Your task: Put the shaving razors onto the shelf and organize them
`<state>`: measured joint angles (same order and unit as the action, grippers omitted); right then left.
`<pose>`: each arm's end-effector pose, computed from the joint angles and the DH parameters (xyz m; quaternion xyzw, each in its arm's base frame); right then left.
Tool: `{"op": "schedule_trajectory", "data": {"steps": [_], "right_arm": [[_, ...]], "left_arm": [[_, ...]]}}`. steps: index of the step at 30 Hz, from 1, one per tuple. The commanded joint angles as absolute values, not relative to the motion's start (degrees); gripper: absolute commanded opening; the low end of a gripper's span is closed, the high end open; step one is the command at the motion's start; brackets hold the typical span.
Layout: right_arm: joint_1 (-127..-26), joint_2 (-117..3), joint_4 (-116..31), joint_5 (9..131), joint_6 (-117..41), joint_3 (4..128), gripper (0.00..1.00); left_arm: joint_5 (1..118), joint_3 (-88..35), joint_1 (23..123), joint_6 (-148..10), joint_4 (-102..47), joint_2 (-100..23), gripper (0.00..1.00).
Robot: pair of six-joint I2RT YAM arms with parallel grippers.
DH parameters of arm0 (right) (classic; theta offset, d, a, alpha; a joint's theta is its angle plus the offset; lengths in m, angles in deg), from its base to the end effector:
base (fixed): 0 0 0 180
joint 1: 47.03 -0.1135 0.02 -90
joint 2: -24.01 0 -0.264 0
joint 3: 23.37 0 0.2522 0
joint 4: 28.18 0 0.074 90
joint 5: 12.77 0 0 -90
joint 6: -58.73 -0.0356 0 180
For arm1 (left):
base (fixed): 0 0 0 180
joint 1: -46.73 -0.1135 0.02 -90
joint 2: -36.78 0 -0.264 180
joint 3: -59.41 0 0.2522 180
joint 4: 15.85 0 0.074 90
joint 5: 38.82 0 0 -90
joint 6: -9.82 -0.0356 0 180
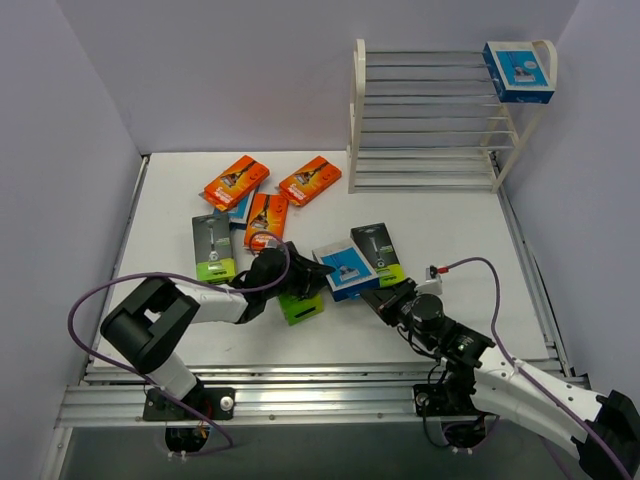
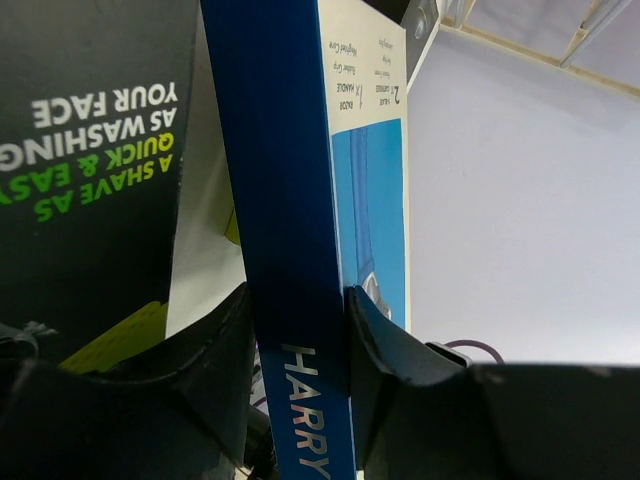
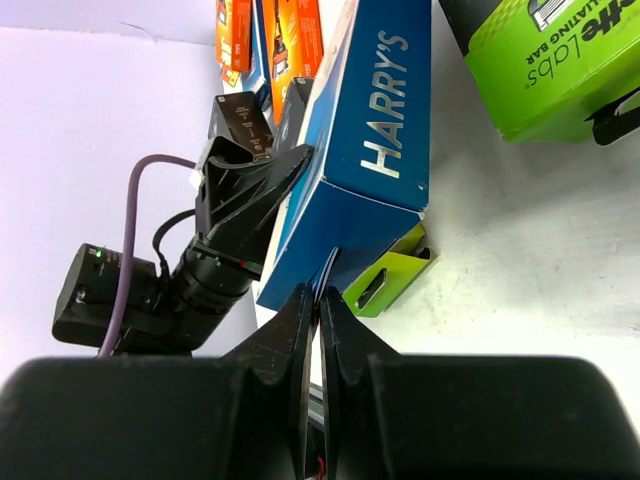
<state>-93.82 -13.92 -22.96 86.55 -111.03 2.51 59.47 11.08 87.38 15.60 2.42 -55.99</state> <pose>0.1184 0.1176 0.2102 0.2633 0.6996 0.5635 0.3518 0.2325 -0.2064 0.1524 -0.3579 0.7682 -0.5124 0.1387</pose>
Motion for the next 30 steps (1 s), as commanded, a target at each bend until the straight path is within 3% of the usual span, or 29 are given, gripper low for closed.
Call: {"op": "schedule_trajectory", "data": {"steps": [1,5,8,9,12,17,30], "right_arm": [[-94.67,-14.04,-20.32,86.55,-110.64,3.13,0.00],[-94.84,-14.39,-20.49,86.55,-110.72,3.31,0.03],[-94.85,-14.31,-20.32,86.90,-110.81,3.48,0.17],[-94.85,-14.31,-20.41,86.99,-110.72,3.57,0.28],[-94.85,-13.96,-20.84,87.69,-109.93,4.19,0.44],[-94.93,-14.48,-20.15,87.87,-110.28,4.19,0.60],[-95.99,-23.62,-7.49,85.93,-108.17,7.26,0.67]], "left_arm": [[58.56,11.72,87.52,15.62,8.70,-56.91,0.25],[58.21,10.85,86.81,12.91,7.04,-54.81,0.23],[56.63,10.06,86.37,10.27,3.09,-52.61,0.23],[56.10,9.53,86.02,7.99,1.86,-50.86,0.23],[54.43,8.91,84.97,3.60,-2.88,-47.35,0.23],[53.81,9.09,80.67,-2.21,-6.76,-41.72,0.22],[57.32,8.56,77.76,-9.08,-4.56,-37.84,0.22]]}}
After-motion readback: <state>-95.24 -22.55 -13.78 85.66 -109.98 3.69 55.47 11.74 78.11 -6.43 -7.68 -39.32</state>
